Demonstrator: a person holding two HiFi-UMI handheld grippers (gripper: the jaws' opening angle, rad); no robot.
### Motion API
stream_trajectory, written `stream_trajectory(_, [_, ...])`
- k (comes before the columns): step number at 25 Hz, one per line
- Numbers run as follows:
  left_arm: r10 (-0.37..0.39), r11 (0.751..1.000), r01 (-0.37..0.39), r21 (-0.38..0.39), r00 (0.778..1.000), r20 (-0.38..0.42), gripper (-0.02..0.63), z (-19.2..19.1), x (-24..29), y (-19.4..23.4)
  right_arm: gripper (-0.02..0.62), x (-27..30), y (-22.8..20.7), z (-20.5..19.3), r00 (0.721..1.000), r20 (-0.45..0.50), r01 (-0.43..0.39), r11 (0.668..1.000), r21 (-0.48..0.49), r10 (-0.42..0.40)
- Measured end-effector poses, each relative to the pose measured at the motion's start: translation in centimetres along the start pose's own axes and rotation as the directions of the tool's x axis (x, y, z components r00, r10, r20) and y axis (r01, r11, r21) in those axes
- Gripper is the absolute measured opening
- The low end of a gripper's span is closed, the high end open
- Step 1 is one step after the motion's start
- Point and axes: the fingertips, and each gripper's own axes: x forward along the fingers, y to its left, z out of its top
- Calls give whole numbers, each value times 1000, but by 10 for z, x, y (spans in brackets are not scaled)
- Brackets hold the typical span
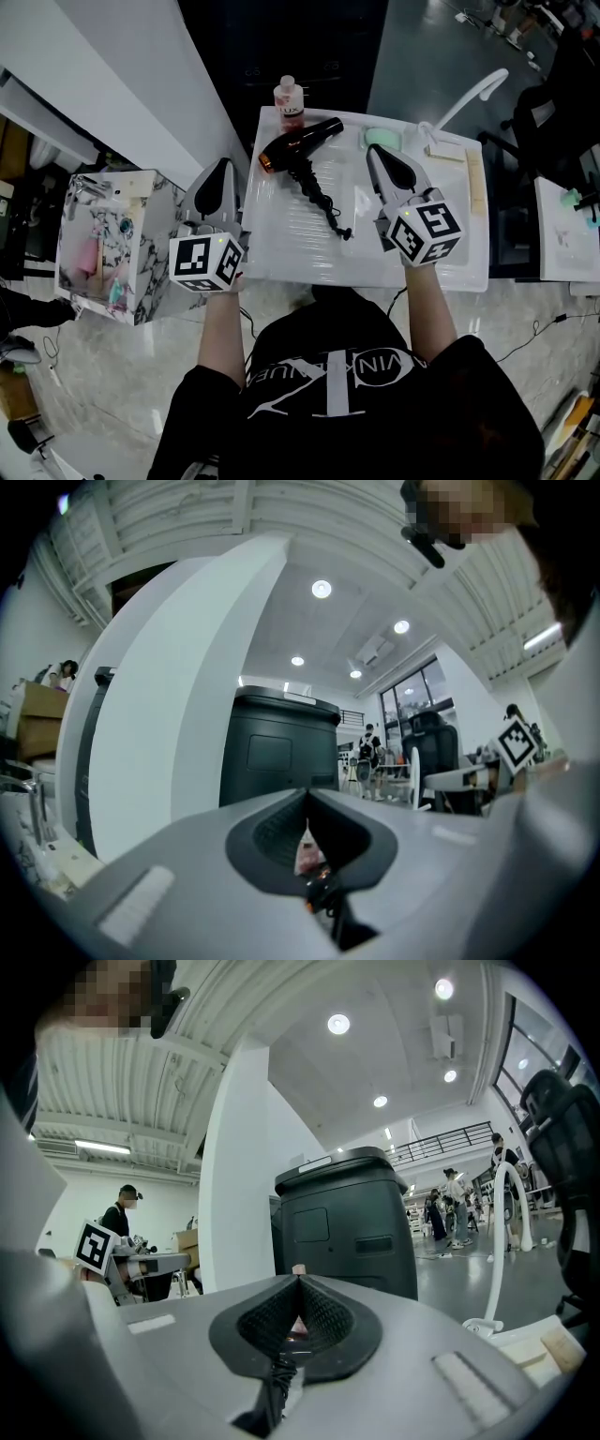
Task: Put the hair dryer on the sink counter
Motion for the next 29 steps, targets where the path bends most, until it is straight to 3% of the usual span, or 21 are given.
stream_trajectory(29, [27, 1000, -27, -14, 1000, -6, 0, -4, 9, 25, 3, 21, -3, -11, 1000, -18, 4, 999, 44, -3])
